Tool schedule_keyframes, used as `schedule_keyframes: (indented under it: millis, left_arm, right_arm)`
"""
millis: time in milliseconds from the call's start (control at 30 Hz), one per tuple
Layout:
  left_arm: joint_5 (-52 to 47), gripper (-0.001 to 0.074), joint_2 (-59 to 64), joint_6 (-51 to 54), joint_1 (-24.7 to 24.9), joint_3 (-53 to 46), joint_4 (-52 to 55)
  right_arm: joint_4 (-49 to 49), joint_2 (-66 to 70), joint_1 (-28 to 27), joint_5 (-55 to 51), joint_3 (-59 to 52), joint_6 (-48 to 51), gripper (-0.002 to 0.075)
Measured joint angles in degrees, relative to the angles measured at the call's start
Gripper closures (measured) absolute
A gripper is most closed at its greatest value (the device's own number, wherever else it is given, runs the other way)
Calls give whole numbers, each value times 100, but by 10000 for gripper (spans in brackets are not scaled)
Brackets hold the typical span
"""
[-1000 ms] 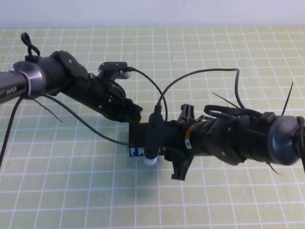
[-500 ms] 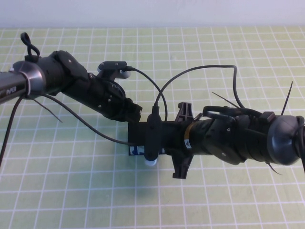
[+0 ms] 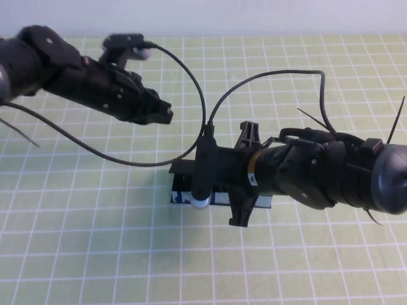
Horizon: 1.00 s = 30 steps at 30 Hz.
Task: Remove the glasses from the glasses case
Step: Pick up the glasses from the glasses case
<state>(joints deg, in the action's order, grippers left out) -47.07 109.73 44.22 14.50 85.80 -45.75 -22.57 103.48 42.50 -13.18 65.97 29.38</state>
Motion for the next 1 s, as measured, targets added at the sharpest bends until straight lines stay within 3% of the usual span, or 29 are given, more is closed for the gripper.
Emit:
schedule_keyframes:
  millis: [133, 300, 400, 633, 1000]
  left_arm:
    - [-24, 739, -780, 1255, -282, -588, -973]
    - [-484, 739, -1193, 4155, -593, -1986, -3043]
    - [-614, 739, -1039, 5243, -706, -2581, -3458]
    - [-1437, 739, -306, 6300, -727, -2936, -3689]
    - [-1498, 739, 473, 7133, -727, -2842, -4550]
  right_arm:
    - [0, -73, -11, -100, 26, -10, 723]
    - [0, -126, -31, -111, 35, -32, 727]
    - [11, -150, -31, -111, 35, -32, 727]
    - [11, -153, -31, -111, 35, -43, 728]
    - [11, -153, -31, -111, 35, -43, 729]
